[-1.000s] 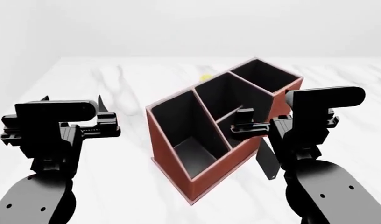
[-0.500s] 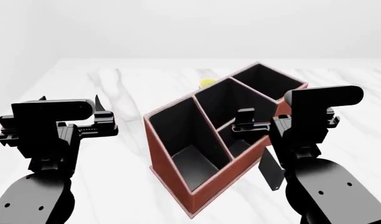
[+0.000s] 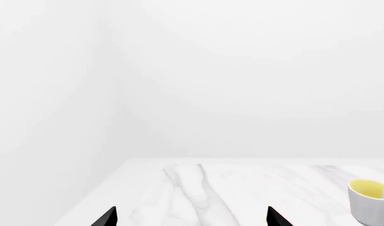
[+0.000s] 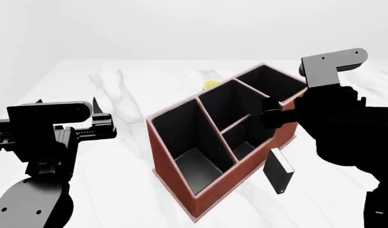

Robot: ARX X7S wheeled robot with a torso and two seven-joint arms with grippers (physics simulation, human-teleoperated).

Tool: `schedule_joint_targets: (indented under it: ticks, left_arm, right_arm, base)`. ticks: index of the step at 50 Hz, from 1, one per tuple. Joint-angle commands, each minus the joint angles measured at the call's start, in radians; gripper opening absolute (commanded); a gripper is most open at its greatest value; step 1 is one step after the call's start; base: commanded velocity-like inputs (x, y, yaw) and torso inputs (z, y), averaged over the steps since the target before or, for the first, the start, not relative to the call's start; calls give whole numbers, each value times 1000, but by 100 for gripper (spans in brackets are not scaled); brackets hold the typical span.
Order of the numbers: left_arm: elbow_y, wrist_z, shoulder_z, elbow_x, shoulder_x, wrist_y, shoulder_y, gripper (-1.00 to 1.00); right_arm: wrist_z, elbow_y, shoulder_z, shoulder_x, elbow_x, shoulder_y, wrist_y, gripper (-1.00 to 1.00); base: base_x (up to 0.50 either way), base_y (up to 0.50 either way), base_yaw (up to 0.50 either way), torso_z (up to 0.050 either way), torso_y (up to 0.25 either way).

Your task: Pick up the book and place it in the left compartment of the caddy.

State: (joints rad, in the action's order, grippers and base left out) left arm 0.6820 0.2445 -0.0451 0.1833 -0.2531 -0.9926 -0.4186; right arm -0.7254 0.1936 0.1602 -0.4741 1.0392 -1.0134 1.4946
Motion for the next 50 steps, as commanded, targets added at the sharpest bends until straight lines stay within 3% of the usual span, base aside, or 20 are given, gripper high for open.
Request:
schedule_joint_targets:
  ticks: [1, 14, 36, 41, 50]
  left_arm:
    - [1, -24, -27, -2, 18, 4, -1, 100]
    - [-6, -20, -23, 3, 15, 10, -4, 100]
    - [-5, -12, -29, 13, 9, 15, 5, 100]
    - [-3, -11, -29, 15, 8, 14, 5, 100]
    - [6, -6, -32, 20, 3, 2, 0, 100]
  right_arm:
    - [-389, -310, 108, -130, 618, -208, 59, 100]
    - [-374, -374, 203, -180, 714, -222, 39, 100]
    - [-31, -511, 393, -176, 450, -232, -40, 100]
    - [123, -595, 474, -150, 332, -251, -107, 100]
    - [239, -702, 541, -128, 245, -251, -173, 100]
  base:
    - [0, 0, 0, 0, 0]
    - [0, 0, 0, 0, 0]
    - [0, 0, 0, 0, 0]
    - [0, 0, 0, 0, 0]
    - [0, 0, 0, 0, 0]
